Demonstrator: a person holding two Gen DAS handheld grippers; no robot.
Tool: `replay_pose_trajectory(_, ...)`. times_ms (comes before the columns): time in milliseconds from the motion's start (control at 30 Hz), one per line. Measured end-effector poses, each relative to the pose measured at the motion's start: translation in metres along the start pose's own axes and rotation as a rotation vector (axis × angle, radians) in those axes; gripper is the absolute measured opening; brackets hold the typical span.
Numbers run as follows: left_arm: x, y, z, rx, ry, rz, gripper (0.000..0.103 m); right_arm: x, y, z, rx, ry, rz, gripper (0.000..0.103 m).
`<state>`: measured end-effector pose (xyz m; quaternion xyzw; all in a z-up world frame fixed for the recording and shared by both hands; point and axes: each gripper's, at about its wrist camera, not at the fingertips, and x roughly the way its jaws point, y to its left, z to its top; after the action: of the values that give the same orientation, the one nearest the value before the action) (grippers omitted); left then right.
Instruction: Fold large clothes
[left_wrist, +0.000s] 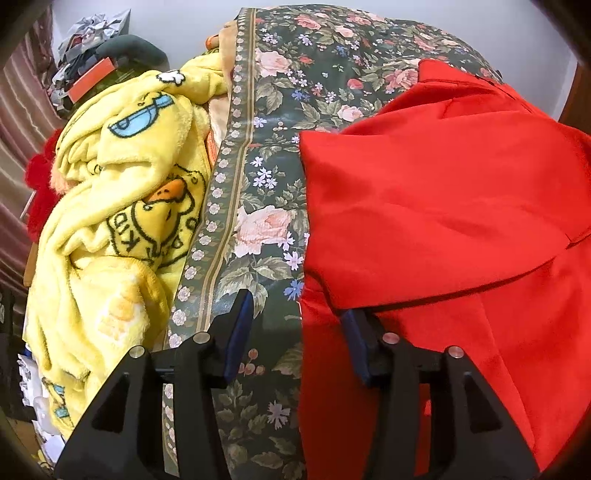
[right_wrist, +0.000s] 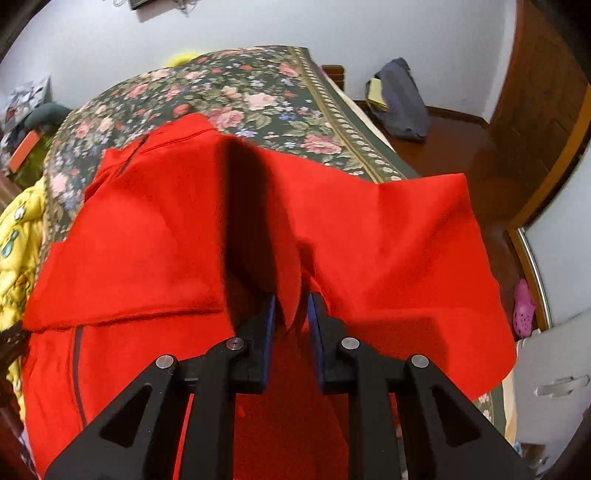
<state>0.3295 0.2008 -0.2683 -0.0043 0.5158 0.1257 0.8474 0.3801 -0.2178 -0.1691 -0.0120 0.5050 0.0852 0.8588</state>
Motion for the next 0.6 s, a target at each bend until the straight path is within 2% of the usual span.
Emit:
replay_pose_trajectory(67,-0.004,-0.001,-0.001,0.007,0.000,0.001,0.048,-0.009,0.009,-0.002,-0.059,-0.021,-0.029,0.018)
replay_pose_trajectory(100,-0.007,-0.002,-0.001,0.010,-0.003,-0.002,0.048,-0.012,0.011,-0.003,-0.085,-0.030,-0.044,0.023)
replay_pose_trajectory(167,-0.014,-0.004,-0.002,0.015,-0.013,-0.015,0.048,-0.022,0.017,-0.004,-0.129,-0.057,-0.084,0.036)
replay_pose_trajectory(200,-0.020,-0.005,-0.002,0.020,-0.025,-0.021,0.048,-0.025,0.020,-0.003,-0.141,-0.075,-0.105,0.046)
replay_pose_trajectory(233,-0.025,-0.006,-0.001,0.024,-0.035,-0.023,0.048,-0.026,0.021,-0.001,-0.147,-0.089,-0.114,0.055)
replay_pose_trajectory(267,-0.031,-0.008,0.000,0.028,-0.048,-0.025,0.048,-0.030,0.022,0.000,-0.152,-0.107,-0.117,0.059)
replay_pose_trajectory(333,-0.041,-0.010,0.003,0.035,-0.072,-0.031,0.048,-0.033,0.024,0.006,-0.149,-0.134,-0.113,0.077)
replay_pose_trajectory(400,-0.055,-0.013,0.007,0.040,-0.101,-0.036,0.048,-0.032,0.025,0.011,-0.128,-0.142,-0.111,0.083)
replay_pose_trajectory(433,-0.059,-0.014,0.008,0.042,-0.111,-0.041,0.048,-0.027,0.025,0.013,-0.116,-0.133,-0.104,0.083)
replay_pose_trajectory(600,-0.088,-0.027,0.016,0.066,-0.175,-0.066,0.057,0.008,0.017,0.006,-0.046,-0.004,-0.042,0.083)
